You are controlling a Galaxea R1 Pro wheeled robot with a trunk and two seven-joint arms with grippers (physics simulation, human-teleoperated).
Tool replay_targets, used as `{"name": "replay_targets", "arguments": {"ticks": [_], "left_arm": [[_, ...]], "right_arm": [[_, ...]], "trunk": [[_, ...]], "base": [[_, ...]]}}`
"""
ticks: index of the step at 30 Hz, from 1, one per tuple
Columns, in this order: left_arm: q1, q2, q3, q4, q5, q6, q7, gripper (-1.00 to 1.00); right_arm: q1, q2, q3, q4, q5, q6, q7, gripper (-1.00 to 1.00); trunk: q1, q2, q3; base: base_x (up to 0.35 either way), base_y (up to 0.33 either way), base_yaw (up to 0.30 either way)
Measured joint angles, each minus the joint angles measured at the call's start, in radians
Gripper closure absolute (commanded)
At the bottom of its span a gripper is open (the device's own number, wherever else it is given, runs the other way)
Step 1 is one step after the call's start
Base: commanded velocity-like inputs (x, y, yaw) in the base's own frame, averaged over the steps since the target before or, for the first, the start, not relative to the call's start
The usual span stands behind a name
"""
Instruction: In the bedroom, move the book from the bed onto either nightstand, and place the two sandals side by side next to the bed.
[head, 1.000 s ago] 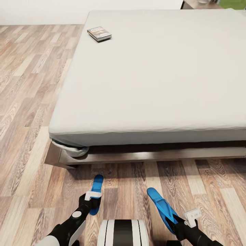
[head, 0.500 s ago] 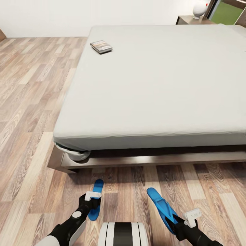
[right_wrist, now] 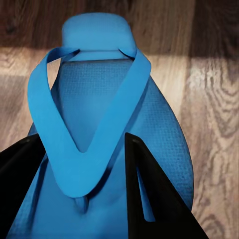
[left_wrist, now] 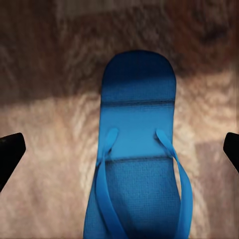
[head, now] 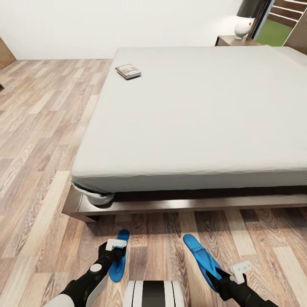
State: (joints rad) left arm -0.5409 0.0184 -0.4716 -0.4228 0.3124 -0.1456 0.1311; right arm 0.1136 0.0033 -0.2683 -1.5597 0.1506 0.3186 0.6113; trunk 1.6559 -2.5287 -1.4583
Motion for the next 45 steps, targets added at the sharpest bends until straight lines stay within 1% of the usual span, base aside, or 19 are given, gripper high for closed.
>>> {"name": "replay_targets", "arguments": {"ticks": [12, 23, 35, 37, 40, 45], "left_arm": [[0.002, -0.001, -0.002, 0.004, 0.000, 0.000, 0.001, -1.00], [0.004, -0.001, 0.000, 0.005, 0.000, 0.000, 0.002, -1.00], [0.005, -0.001, 0.000, 0.004, 0.000, 0.000, 0.002, -1.00], [0.002, 0.009, 0.000, 0.016, 0.000, 0.007, 0.002, -1.00], [0.002, 0.009, 0.000, 0.032, 0.000, 0.007, 0.000, -1.00], [0.002, 0.009, 0.000, 0.033, 0.000, 0.007, 0.000, -1.00]], "right_arm": [[0.000, 0.001, 0.003, 0.006, -0.002, 0.001, -0.020, 1.00], [0.000, 0.001, 0.004, 0.040, -0.003, -0.001, -0.022, 1.00], [0.000, 0.001, 0.009, 0.051, -0.004, -0.001, -0.023, 1.00], [0.011, 0.002, 0.019, 0.051, 0.000, 0.007, -0.026, 1.00], [0.012, 0.002, 0.019, 0.050, -0.001, 0.007, -0.027, 1.00], [0.012, 0.002, 0.019, 0.050, -0.001, 0.007, -0.027, 1.00]], "trunk": [[0.000, 0.000, 0.000], [0.000, 0.000, 0.000], [0.000, 0.000, 0.000], [0.000, 0.000, 0.000], [0.000, 0.000, 0.000], [0.000, 0.000, 0.000]], "base": [[0.001, 0.003, 0.000], [0.025, 0.077, 0.000], [-0.050, 0.073, 0.000], [0.000, 0.000, 0.000], [0.000, 0.000, 0.000], [0.000, 0.000, 0.000]]}}
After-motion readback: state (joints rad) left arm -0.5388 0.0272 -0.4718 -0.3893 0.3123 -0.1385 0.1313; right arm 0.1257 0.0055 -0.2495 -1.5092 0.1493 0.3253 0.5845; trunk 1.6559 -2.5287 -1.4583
